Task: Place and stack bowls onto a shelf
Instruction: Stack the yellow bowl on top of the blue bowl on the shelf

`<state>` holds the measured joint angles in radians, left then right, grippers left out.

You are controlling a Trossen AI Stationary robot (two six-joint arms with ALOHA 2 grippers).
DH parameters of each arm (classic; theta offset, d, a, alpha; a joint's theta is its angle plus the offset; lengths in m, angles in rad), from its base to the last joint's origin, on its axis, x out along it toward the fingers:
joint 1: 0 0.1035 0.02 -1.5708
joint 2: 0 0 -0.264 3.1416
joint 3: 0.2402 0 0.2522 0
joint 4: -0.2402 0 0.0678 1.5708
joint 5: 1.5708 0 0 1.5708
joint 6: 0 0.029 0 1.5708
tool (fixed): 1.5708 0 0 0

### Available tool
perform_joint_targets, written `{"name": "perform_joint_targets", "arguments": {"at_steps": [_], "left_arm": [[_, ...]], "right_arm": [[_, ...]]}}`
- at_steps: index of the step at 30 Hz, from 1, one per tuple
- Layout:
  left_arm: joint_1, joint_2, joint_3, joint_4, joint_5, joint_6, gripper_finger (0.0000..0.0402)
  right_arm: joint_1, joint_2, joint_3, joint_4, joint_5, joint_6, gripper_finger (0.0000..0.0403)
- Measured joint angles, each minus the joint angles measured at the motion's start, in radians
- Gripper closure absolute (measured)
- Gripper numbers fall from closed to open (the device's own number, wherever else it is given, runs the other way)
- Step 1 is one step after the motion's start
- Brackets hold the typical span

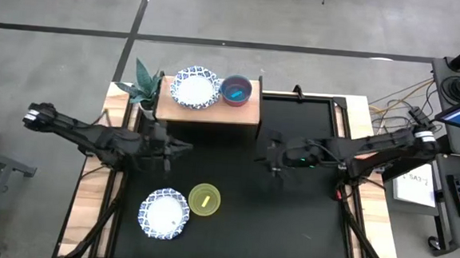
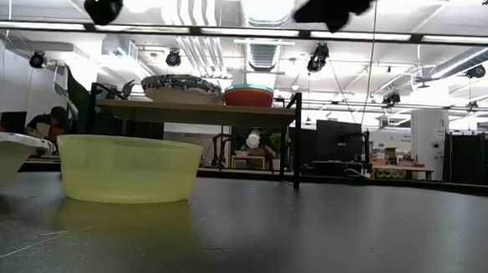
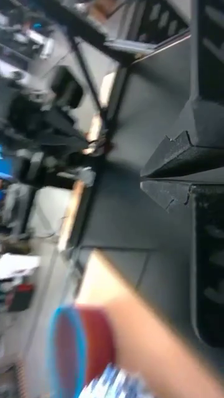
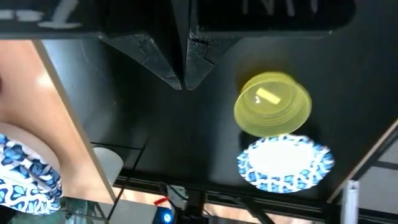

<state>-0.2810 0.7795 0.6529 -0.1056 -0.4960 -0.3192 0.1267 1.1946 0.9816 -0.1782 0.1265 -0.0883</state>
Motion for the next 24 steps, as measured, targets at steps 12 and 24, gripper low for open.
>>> {"name": "perform_joint_targets", "arguments": {"at_steps": [12,24], "left_arm": [[0.000,0.409,0.259,-0.343,0.304,-0.239,0.0398],[0.000,0.730,0.444,-0.621,0.329,-0.228,0.0259]], "right_arm": [[0.028,-0.324,-0.319,0.110,0.001,0.037,0.0394],[0.029,-0.461,-0.415,0.111,-0.004,0.035,0.0394]]}}
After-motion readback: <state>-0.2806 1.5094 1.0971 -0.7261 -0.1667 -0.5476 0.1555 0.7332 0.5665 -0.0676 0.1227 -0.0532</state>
